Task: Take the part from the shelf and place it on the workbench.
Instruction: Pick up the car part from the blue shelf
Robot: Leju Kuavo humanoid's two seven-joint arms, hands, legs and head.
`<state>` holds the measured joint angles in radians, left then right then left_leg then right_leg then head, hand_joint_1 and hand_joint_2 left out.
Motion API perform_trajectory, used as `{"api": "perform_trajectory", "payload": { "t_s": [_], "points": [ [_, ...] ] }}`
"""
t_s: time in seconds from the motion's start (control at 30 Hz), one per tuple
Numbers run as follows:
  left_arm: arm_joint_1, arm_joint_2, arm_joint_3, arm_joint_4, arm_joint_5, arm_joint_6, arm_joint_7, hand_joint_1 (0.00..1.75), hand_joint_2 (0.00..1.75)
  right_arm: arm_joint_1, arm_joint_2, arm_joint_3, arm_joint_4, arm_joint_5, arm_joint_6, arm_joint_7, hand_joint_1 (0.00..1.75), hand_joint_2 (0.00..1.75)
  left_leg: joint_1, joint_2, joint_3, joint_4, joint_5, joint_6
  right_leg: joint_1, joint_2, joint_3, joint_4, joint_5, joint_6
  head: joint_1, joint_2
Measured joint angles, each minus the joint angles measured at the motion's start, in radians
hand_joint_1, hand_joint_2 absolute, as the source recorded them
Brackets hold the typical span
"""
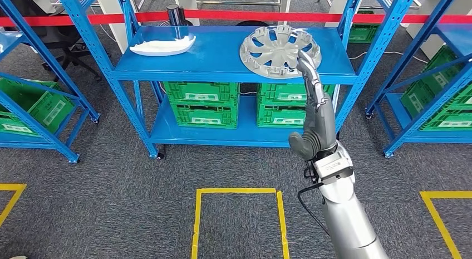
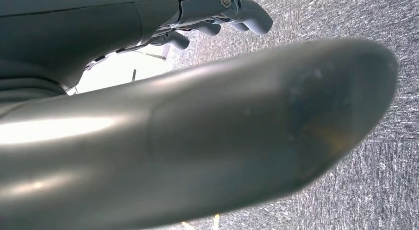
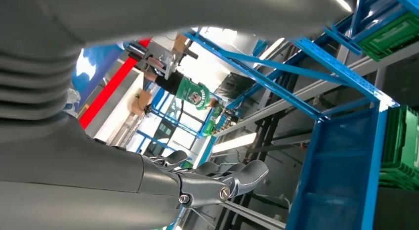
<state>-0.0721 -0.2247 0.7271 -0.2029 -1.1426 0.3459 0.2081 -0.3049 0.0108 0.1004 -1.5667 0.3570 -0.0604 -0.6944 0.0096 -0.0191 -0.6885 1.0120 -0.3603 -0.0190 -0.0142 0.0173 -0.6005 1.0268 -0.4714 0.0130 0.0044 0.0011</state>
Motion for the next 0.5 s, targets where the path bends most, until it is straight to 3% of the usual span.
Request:
{"api": "perform_trajectory", "payload": {
  "t_s": [0.1,0.2,0.23,0.33,0.37,0.4,0.43,0.5],
  "points": [
    [0.000,0.001,0.000,0.000,0.004,-0.002,0.000,0.00,0.00,0.004,0.000,0.002,-0.003,0.002,-0.006,0.000,0.00,0.00,-0.003,0.000,-0.001,0.004,-0.008,0.013,-0.006,0.000,0.003,-0.005,0.002,0.010,0.000,0.000],
    [0.000,0.000,0.000,0.000,0.010,-0.002,0.000,0.00,0.00,0.006,-0.003,0.007,-0.010,0.005,-0.008,0.000,0.00,0.00,0.003,0.003,0.020,-0.026,0.002,0.026,-0.003,-0.003,0.008,0.002,-0.011,0.019,0.001,0.000],
    [-0.001,0.000,0.000,0.000,0.011,-0.002,0.000,0.00,0.00,0.005,-0.004,0.008,-0.011,0.005,-0.008,0.000,0.00,0.00,0.007,0.006,0.028,-0.038,0.008,0.031,-0.002,-0.005,0.000,0.031,-0.035,0.021,0.002,0.000],
    [-0.002,0.000,0.000,0.001,0.012,-0.010,-0.005,0.00,0.00,0.004,-0.007,0.012,-0.011,0.005,-0.008,0.001,0.00,0.00,0.010,0.012,0.026,-0.043,0.012,0.035,-0.004,-0.009,-0.071,0.205,-0.144,0.026,0.004,0.000],
    [-0.002,0.000,0.000,0.001,0.012,-0.014,-0.007,0.00,0.00,0.004,-0.008,0.013,-0.010,0.005,-0.008,0.002,0.00,0.00,0.011,0.014,0.021,-0.040,0.013,0.033,-0.005,-0.009,-0.085,0.242,-0.161,0.028,0.004,0.000],
    [-0.002,0.000,0.000,0.002,0.012,-0.016,-0.009,0.00,0.00,0.004,-0.009,0.015,-0.010,0.005,-0.008,0.002,0.00,0.00,0.012,0.014,0.015,-0.036,0.014,0.031,-0.006,-0.010,-0.079,0.242,-0.158,0.030,0.004,0.000],
    [-0.002,0.000,0.000,0.002,0.012,-0.018,-0.009,0.00,0.00,0.004,-0.009,0.016,-0.009,0.006,-0.008,0.003,0.00,0.00,0.013,0.015,0.009,-0.030,0.015,0.027,-0.007,-0.011,-0.051,0.200,-0.138,0.031,0.004,0.000],
    [-0.002,0.000,0.000,0.003,0.012,-0.019,-0.009,0.00,0.00,0.003,-0.010,0.017,-0.009,0.007,-0.009,0.003,0.00,0.00,0.015,0.015,-0.004,-0.010,0.015,0.013,-0.009,-0.015,0.027,0.072,-0.094,0.030,0.004,0.000]
  ]
}}
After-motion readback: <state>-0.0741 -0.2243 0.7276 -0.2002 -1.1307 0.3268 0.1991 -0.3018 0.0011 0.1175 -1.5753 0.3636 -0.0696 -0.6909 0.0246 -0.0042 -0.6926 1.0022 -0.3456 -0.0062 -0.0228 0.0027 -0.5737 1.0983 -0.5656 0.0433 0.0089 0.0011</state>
